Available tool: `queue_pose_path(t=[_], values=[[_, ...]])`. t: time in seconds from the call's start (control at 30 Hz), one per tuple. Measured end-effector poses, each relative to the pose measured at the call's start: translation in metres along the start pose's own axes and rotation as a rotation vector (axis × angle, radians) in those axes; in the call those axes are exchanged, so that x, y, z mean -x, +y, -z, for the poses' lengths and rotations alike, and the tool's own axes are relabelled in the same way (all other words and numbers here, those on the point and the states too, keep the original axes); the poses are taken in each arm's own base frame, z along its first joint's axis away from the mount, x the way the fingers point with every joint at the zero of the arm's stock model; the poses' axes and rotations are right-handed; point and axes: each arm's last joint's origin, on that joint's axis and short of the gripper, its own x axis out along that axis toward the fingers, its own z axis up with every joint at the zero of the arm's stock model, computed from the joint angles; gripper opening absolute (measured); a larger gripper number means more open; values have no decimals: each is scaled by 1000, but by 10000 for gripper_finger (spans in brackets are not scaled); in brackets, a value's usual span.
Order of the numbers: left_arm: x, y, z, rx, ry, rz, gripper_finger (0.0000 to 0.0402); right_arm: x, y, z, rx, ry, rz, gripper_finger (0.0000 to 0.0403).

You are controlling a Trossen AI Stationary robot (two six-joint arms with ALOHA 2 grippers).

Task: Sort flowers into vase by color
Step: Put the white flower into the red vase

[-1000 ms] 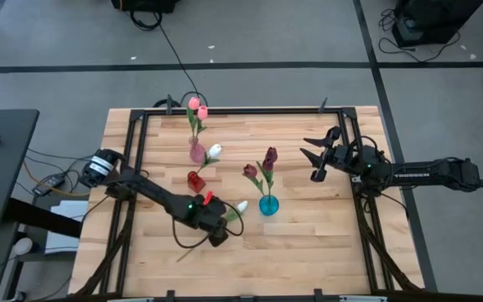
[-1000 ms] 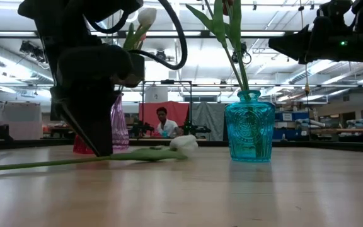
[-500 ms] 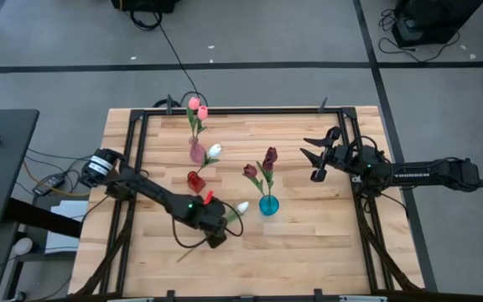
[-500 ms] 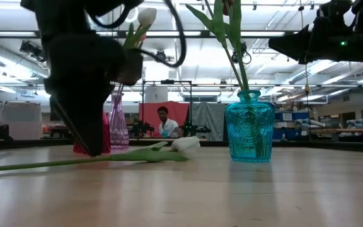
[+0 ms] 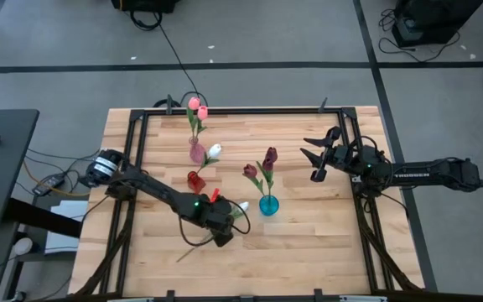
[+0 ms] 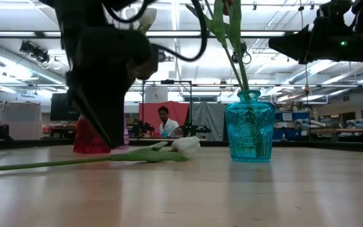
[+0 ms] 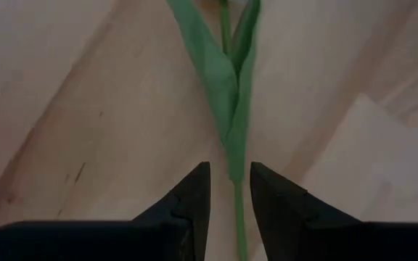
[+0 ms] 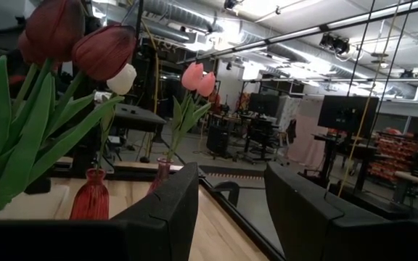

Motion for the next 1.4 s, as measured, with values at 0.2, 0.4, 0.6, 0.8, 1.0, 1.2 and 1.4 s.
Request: queue_pose_path(t=[0.2,0.4,0.6,0.8,1.0,1.2,1.4], values=[[-20,1,3,-8,82,-5,103,0,0,0,0,0,0,169],[-21,0,3,-14,67,-15,81,0,0,0,0,0,0,169],[-19,1,3,-82,62,-18,11,0,0,0,0,0,0,169],[27,0,-7,-135,-11,30,4,0,0,0,1,4,-1,169],[108,-3,2,-285,-209,198,3,0,0,1,1,6,-1,169],[168,10,29,-301,-536,156,1,0,0,1,1,6,-1,169],[177,36,50,-312,-734,175,1,0,1,1,-26,2,-36,169]])
